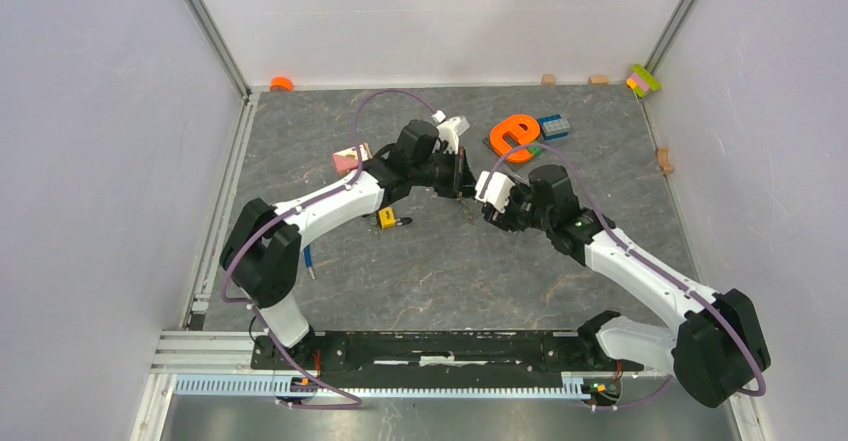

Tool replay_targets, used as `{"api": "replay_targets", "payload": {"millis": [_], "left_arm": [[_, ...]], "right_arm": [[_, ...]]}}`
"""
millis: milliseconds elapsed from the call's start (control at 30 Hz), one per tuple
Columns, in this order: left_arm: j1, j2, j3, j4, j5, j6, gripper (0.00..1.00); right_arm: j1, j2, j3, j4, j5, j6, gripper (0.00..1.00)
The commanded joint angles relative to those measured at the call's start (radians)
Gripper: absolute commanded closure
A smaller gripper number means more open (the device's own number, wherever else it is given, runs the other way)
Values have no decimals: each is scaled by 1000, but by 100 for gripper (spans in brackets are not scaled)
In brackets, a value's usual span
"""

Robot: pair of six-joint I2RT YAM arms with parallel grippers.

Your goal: Unlock with the key

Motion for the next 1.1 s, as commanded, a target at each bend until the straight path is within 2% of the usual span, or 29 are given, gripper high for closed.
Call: {"api": "replay_targets", "payload": {"millis": [0,200,467,800,1067], "left_arm": [[-61,24,-6,-104,-11,115,98],[-85,0,-30,-102,-50,157,98],[-62,40,-56,-80,-19,-8,98],[-53,123,-25,-84,11,-57,98],[-61,133,-34,-55,48,-60,98]], "right_arm": [[9,-10,97,226,-125,-41,100],[9,-1,132,201,-132,-43,100],[10,1,111,285,118,50,100],[36,25,111,281,115,54,100],[36,43,126,276,115,69,100]]}}
